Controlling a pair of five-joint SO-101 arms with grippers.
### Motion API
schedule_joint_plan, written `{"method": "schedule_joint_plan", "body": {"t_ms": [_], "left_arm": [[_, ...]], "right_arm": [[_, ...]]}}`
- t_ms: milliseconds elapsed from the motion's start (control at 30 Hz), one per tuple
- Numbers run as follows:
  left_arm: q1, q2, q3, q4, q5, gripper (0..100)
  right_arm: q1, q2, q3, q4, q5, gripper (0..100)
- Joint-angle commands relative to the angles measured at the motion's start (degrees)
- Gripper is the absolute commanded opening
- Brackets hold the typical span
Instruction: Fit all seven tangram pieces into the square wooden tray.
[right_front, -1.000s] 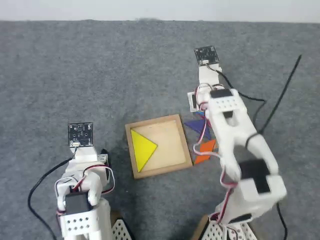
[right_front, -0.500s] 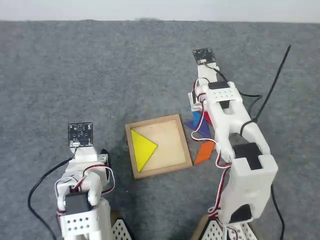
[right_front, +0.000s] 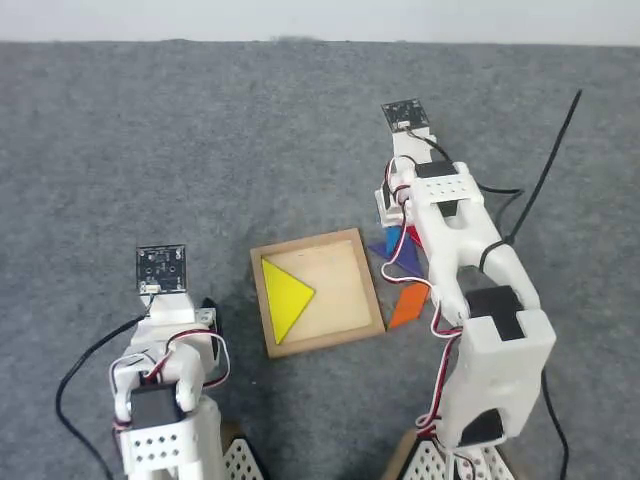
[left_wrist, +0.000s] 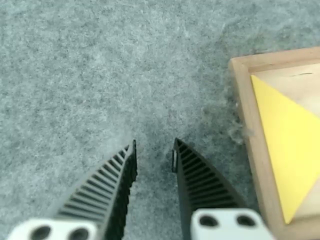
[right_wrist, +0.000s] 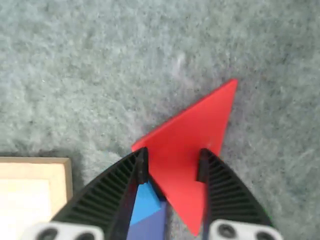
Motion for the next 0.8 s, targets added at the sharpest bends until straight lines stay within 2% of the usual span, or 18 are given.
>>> {"method": "schedule_joint_plan", "body": {"t_ms": [0,567,767], "left_arm": [[-0.35,-0.53,-0.31,0.18,-0.26,11],[-0.35,-0.53,-0.31,0.18,-0.26,11],[-0.35,-0.53,-0.31,0.18,-0.26,11]], "right_arm": [[-0.57,-0.31,-2.99,-0.31,3.16,24.2],[-1.89,4.79,-8.70,-0.13,3.60,25.1],[-2.51,6.02,-9.14,1.89,6.07,25.2]]}}
